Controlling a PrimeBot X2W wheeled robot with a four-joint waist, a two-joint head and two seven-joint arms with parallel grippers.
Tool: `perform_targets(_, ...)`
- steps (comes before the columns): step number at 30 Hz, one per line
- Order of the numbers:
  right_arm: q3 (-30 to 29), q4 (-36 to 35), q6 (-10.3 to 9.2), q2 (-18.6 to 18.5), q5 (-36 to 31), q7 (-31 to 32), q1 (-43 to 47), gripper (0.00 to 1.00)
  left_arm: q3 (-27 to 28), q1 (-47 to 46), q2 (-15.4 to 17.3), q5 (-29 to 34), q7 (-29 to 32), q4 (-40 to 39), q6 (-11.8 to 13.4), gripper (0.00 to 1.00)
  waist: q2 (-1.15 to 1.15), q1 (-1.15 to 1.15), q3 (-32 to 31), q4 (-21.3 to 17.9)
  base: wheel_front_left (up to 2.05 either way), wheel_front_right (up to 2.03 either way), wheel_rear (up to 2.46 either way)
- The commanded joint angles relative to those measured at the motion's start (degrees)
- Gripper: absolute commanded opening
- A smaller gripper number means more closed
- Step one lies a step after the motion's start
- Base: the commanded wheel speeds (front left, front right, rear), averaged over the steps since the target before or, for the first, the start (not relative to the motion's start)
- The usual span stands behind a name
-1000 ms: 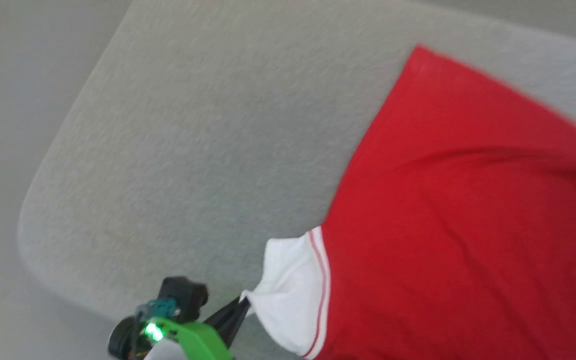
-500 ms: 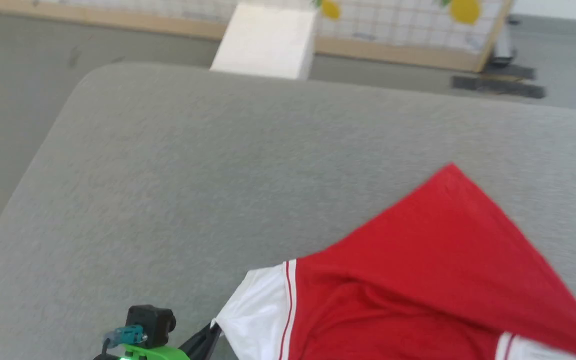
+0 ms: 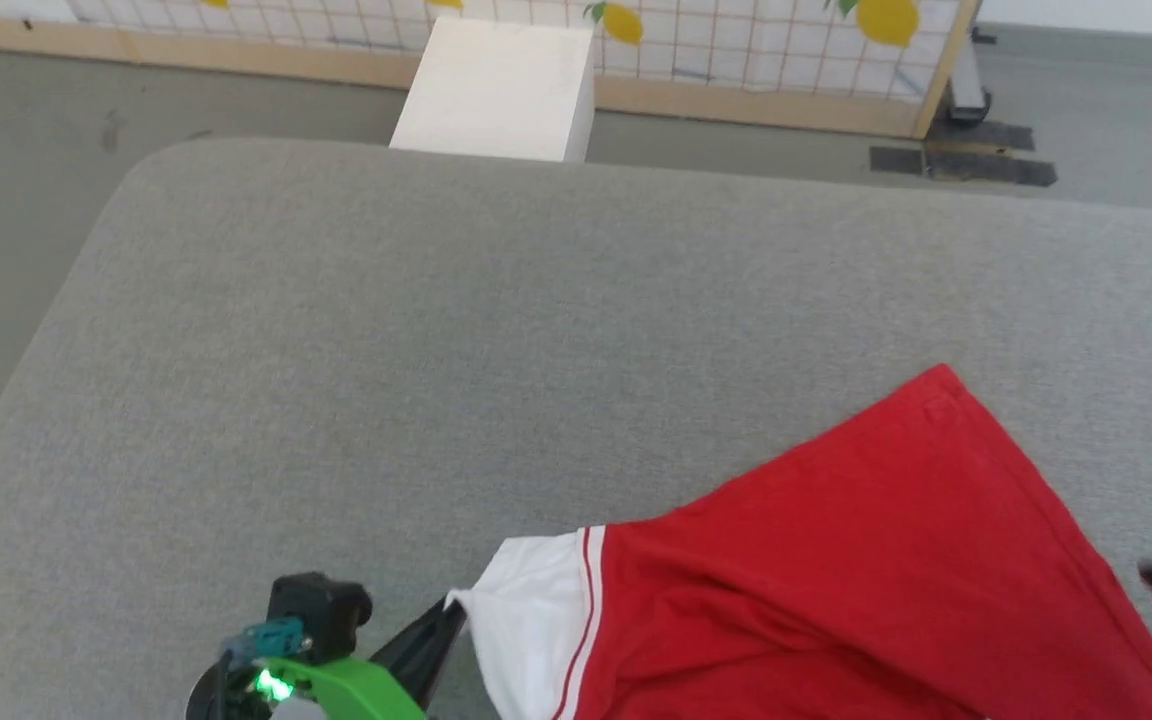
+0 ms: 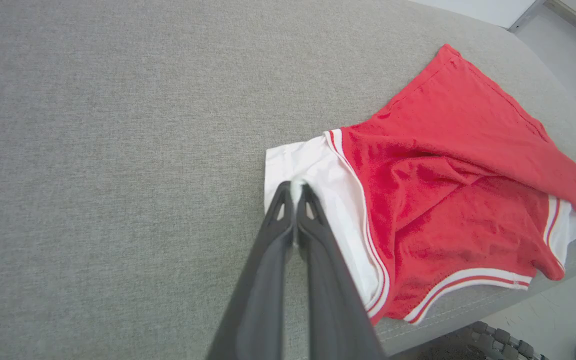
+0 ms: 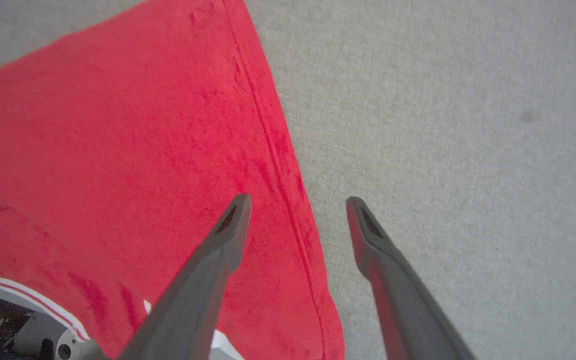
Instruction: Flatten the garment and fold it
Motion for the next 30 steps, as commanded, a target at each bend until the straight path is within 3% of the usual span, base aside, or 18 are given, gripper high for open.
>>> perform_targets(1,1.71,-0.16,-0.09,-0.95,0.31,-0.51,-3.26,1.0,-0.12,-1.74,-0.45,1.13,0.36,-0.59,-0.16,0.0,0.0,0.0,1.92,1.76,0.0,0.0,0.0)
perform_targets(7,10.75,7.26,-0.09,-3.99,-0.98,-0.45,-16.23,1.0,-1.76,-5.24,-2.12,3.55,1.38,-2.69,-0.39,0.0,0.0,0.0,6.21,5.62,0.0,0.0,0.0)
perform_targets(15,16.4,21.69,-0.09,-5.18,-4.29,-1.11,-27.87,1.0,-3.85,-8.52,-5.1,5.71,1.95,-3.55,-0.61,0.0,0.0,0.0,11.17,10.55,0.0,0.0,0.0)
perform_targets(20,18.55,28.49,-0.09,-5.83,-7.0,-2.41,-31.0,1.0,-4.88,-9.84,-6.61,6.39,2.09,-3.12,-0.95,0.0,0.0,0.0,12.9,12.7,0.0,0.0,0.0)
perform_targets(26,24.12,33.16,-0.09,-5.92,-5.53,-1.84,-29.73,1.0,-5.5,-9.94,-7.65,6.45,1.73,-2.2,-0.96,0.0,0.0,0.0,13.54,14.01,0.0,0.0,0.0)
perform_targets(27,25.27,33.5,-0.09,-6.26,-5.08,-1.76,-29.25,0.53,-5.53,-9.92,-7.66,6.43,1.66,-2.06,-0.99,0.0,0.0,0.0,13.55,14.08,0.0,0.0,0.0)
perform_targets(28,26.12,33.72,-0.09,-6.55,-4.82,-1.84,-28.95,0.32,-5.52,-9.92,-7.65,6.39,1.61,-1.96,-1.03,0.0,0.0,0.0,13.53,14.09,0.0,0.0,0.0)
perform_targets(29,27.11,33.96,-0.09,-6.93,-4.55,-2.13,-28.63,0.0,-5.47,-9.94,-7.62,6.32,1.57,-1.82,-1.05,0.0,0.0,0.0,13.45,14.06,0.0,0.0,0.0)
perform_targets(30,27.75,34.21,-0.09,-7.18,-4.31,-2.39,-28.43,0.0,-5.41,-9.97,-7.58,6.25,1.57,-1.7,-1.05,0.0,0.0,0.0,13.33,14.0,0.0,0.0,0.0)
